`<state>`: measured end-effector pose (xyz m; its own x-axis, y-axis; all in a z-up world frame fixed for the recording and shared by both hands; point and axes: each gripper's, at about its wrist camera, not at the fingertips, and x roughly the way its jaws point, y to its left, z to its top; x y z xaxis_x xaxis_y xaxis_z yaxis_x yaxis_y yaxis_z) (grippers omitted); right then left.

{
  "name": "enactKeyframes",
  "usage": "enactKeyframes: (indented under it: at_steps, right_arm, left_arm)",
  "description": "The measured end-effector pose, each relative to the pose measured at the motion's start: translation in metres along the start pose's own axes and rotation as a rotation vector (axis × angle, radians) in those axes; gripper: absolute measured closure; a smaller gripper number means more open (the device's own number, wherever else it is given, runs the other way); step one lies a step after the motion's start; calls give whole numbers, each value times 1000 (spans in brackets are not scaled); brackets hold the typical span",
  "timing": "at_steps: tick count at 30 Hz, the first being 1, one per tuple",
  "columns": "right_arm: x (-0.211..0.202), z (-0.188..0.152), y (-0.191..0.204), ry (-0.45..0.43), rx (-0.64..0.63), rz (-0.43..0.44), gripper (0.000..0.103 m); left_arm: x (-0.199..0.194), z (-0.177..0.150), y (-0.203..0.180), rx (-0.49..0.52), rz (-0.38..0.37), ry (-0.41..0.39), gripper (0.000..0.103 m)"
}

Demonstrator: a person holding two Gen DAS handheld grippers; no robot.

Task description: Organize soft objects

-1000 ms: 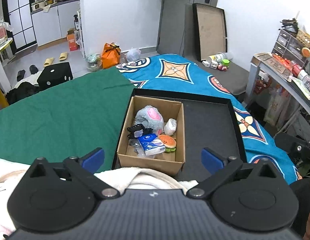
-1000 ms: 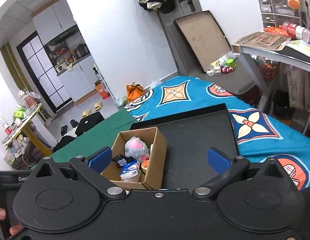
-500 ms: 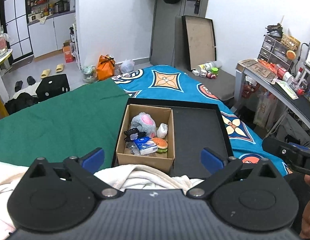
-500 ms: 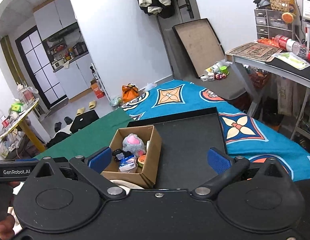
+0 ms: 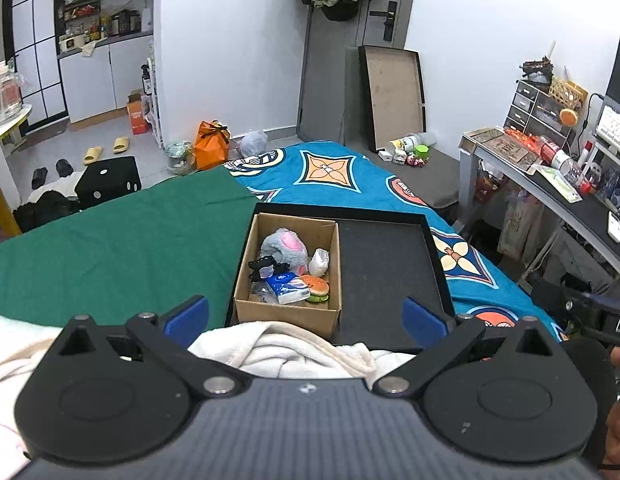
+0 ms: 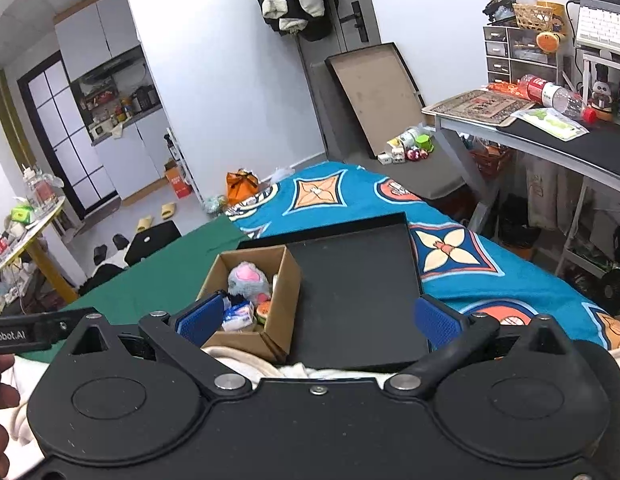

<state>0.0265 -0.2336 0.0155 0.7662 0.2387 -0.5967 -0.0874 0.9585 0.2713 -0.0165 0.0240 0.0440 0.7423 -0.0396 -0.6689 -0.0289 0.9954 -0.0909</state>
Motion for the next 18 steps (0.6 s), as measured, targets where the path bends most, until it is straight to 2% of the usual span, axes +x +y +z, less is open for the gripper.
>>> enactKeyframes:
  at_steps: [18]
  right_arm:
    - [-23,-12,6,29,-54,-34,0]
  left_arm:
    - [-18,-16,-3,26,41,5,1]
